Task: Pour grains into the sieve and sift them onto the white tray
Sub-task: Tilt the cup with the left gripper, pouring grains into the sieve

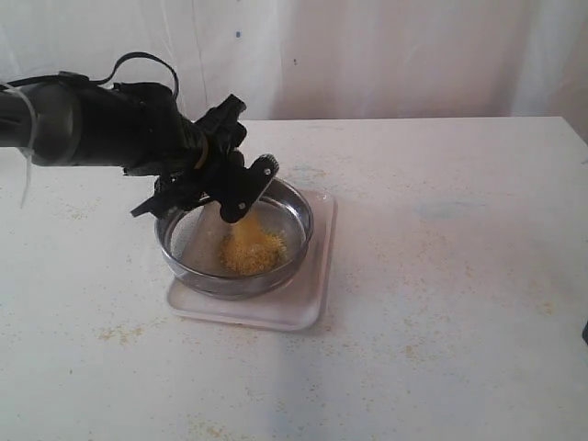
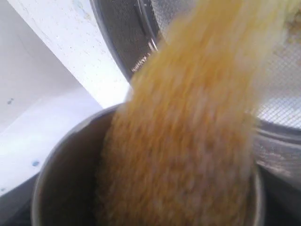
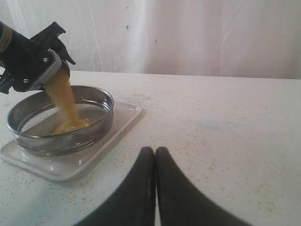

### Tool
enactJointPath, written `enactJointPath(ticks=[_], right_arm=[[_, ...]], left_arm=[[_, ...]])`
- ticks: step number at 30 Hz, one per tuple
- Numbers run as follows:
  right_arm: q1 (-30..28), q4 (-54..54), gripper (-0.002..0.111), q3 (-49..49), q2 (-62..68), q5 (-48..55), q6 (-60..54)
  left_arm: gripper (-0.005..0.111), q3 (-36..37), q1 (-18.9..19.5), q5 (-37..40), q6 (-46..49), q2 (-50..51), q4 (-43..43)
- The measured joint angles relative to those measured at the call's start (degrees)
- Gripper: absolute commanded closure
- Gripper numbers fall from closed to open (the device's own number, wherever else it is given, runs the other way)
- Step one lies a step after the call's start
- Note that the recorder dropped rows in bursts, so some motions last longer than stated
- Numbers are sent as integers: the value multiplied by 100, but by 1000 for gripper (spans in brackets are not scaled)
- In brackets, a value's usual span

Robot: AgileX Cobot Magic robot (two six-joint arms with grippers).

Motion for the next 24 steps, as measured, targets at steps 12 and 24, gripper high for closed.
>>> enactJointPath(ticks=[12, 24], right_arm=[[0, 0, 108, 0, 0, 0, 0], [0, 0, 108, 0, 0, 0, 0]], left_arm=[[107, 0, -408, 231, 0, 0, 1826], [107, 0, -786, 849, -1009, -49, 3385]])
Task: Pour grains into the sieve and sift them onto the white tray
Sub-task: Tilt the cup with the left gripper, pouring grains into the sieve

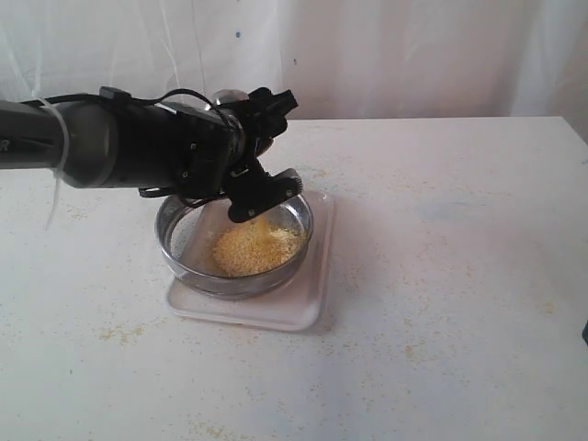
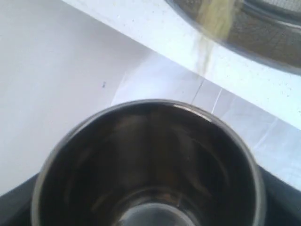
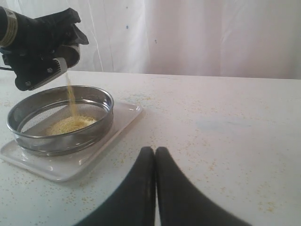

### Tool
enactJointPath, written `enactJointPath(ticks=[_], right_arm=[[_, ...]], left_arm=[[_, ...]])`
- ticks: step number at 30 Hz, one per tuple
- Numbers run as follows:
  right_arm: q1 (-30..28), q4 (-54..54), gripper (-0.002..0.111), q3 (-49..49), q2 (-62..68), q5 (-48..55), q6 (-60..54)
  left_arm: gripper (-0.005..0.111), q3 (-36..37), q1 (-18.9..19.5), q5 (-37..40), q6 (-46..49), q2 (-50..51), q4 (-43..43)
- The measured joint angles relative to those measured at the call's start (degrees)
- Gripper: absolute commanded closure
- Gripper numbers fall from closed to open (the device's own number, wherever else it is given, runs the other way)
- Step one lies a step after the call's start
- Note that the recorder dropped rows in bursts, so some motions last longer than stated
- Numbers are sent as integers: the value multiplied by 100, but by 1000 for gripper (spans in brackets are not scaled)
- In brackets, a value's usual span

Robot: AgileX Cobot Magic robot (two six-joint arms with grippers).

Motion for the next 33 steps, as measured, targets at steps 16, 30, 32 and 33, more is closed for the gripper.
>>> enactJointPath(ticks=[16, 30, 32, 33], right_arm=[[0, 0, 108, 0, 0, 0, 0], [0, 0, 108, 0, 0, 0, 0], [0, 0, 108, 0, 0, 0, 0], [0, 0, 108, 0, 0, 0, 0]], left_arm=[[107, -10, -252, 334, -423, -312, 483], [107, 765, -545, 513, -525, -958, 518], [107, 782, -522, 541, -548, -958, 518], [107, 830, -522, 591, -561, -971, 518]])
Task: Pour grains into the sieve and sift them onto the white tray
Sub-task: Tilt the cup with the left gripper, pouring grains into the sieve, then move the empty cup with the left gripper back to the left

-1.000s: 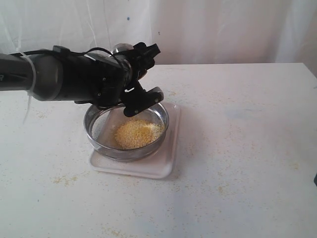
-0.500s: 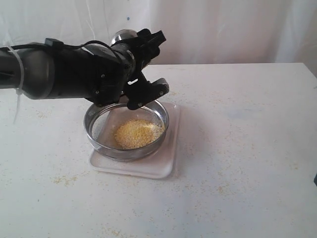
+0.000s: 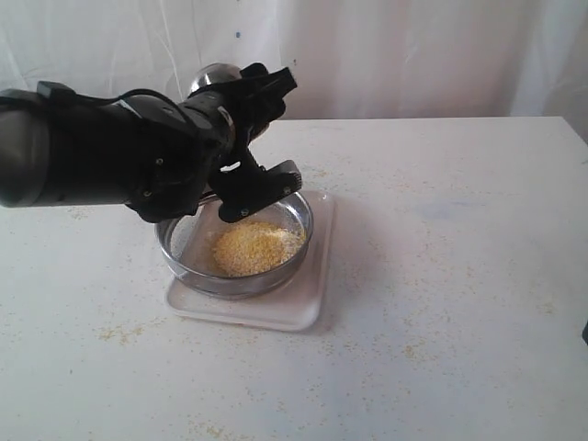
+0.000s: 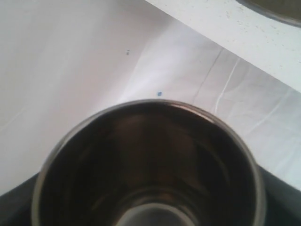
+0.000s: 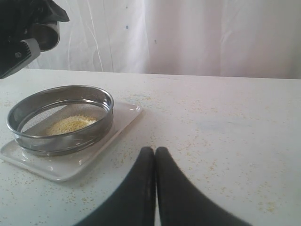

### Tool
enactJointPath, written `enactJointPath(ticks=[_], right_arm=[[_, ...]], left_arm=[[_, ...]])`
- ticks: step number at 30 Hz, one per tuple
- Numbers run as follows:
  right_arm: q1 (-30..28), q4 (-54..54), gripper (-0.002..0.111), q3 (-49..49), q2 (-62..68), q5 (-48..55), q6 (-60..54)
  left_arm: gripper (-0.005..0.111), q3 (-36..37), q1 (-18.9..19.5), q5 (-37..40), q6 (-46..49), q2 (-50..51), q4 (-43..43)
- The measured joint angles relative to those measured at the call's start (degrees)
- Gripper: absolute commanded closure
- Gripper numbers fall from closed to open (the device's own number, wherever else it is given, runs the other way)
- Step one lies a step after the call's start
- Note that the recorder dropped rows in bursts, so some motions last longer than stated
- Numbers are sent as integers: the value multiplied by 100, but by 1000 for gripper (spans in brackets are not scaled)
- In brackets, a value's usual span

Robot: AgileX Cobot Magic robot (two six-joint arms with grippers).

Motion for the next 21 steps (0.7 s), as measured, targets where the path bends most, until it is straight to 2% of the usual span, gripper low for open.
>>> enactJointPath(ticks=[6, 8, 10, 11, 12, 13, 16, 18, 21], right_arm=[[0, 11, 108, 0, 0, 0, 0], [0, 11, 108, 0, 0, 0, 0], [0, 11, 108, 0, 0, 0, 0], [0, 11, 108, 0, 0, 0, 0], [0, 11, 108, 0, 0, 0, 0], [0, 11, 108, 0, 0, 0, 0], [0, 11, 108, 0, 0, 0, 0], [0, 11, 108, 0, 0, 0, 0], [0, 11, 108, 0, 0, 0, 0]], left_arm=[[107, 134, 159, -105, -590, -35, 0], [107, 143, 187, 50, -1291, -35, 0], [107, 143, 187, 320, -2936, -23, 0], [107, 146, 187, 674, -4432, -23, -25], [107, 146, 187, 887, -5145, -35, -97], [107, 146, 244, 1119, -6049, -132, -458], [107, 169, 702, 1161, -6654, -312, -1963], [107, 403, 1054, 855, -6784, -450, -2541], [107, 939, 1514, -15, -7270, -777, -2808]])
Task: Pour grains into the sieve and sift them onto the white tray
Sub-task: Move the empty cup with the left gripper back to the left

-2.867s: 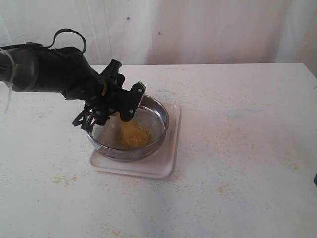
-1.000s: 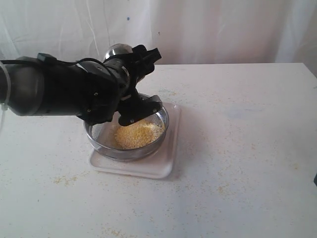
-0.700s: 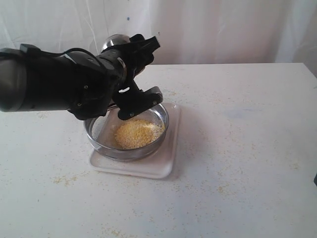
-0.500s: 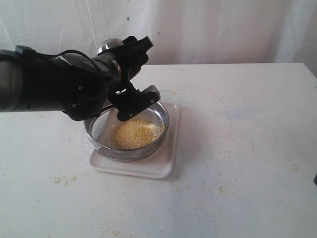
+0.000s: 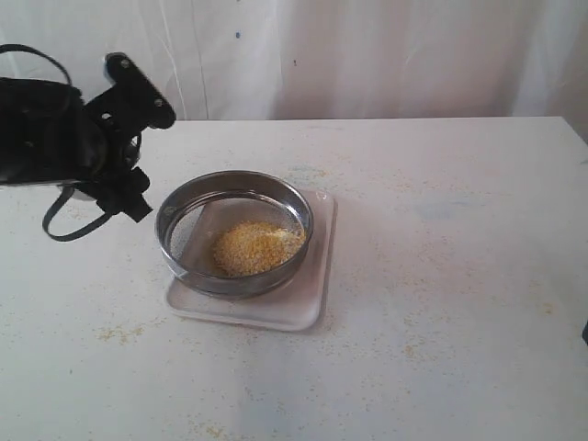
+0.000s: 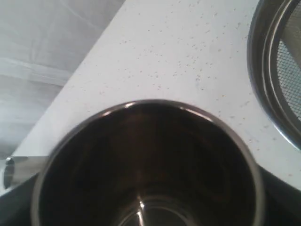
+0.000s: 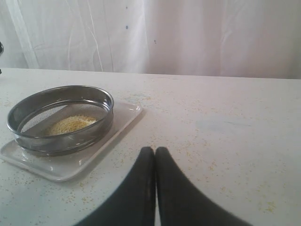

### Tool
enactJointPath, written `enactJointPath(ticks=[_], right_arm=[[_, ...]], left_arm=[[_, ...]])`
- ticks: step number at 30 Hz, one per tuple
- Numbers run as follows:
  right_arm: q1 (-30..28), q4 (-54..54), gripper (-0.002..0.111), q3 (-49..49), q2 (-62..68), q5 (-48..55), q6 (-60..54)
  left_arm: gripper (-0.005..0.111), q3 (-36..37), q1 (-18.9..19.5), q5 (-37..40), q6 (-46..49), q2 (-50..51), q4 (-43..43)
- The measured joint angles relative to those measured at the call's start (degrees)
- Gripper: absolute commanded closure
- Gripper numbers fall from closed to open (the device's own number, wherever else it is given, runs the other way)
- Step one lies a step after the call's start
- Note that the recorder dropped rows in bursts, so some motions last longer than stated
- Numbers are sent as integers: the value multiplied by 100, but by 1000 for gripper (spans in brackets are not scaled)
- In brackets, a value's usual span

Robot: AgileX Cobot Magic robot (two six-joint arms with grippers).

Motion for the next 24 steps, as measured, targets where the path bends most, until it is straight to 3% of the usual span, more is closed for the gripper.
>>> enactJointPath(ticks=[5, 14, 20, 24], right_arm=[[0, 0, 108, 0, 0, 0, 0], [0, 0, 108, 0, 0, 0, 0], [0, 0, 108, 0, 0, 0, 0], [0, 0, 108, 0, 0, 0, 0]], left_arm=[[107, 656, 633, -1140, -746, -505, 70], [107, 1640, 2113, -3408, -1368, -741, -204], [107, 2318, 2881, -4970, 20, -741, -2455], [107, 2873, 2991, -5900, 1306, -741, -4108]])
